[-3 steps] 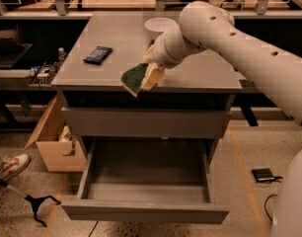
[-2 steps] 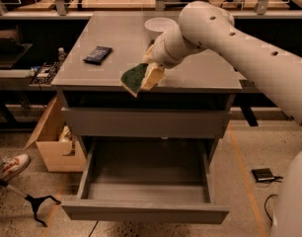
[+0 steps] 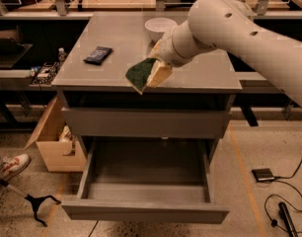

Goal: Pick sponge from middle drawer and place on counter

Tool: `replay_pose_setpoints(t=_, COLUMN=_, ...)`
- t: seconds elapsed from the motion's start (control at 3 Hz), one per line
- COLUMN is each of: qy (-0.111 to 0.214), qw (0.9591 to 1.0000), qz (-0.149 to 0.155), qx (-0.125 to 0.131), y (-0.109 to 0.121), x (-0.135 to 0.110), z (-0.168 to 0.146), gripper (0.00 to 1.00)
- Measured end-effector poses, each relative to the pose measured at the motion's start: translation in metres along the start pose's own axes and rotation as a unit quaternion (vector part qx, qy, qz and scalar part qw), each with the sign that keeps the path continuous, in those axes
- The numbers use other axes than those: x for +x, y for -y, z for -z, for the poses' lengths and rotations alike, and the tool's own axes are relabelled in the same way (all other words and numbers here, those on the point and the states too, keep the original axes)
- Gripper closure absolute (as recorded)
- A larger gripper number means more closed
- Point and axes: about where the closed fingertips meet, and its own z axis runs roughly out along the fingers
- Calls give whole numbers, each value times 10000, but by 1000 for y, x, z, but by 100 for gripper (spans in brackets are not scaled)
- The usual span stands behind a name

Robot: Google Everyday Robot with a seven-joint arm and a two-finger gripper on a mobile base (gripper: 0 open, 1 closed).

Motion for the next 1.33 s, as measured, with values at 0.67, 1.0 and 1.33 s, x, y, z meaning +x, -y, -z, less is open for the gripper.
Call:
replay_pose_setpoints(t=0.67, qy=-172, qw=9994, qz=79, qx=273, y=23, x=-10, z=26, gripper=100)
replay_pose_setpoints(t=1.0, qy=-282, qw=9989, qz=-25, qx=379, y=48, x=-13, z=19, gripper=100)
replay_pose_setpoints(t=1.33, qy=-481, qw=9976, qz=-247, qx=427, y=72, x=-11, z=4, gripper=100)
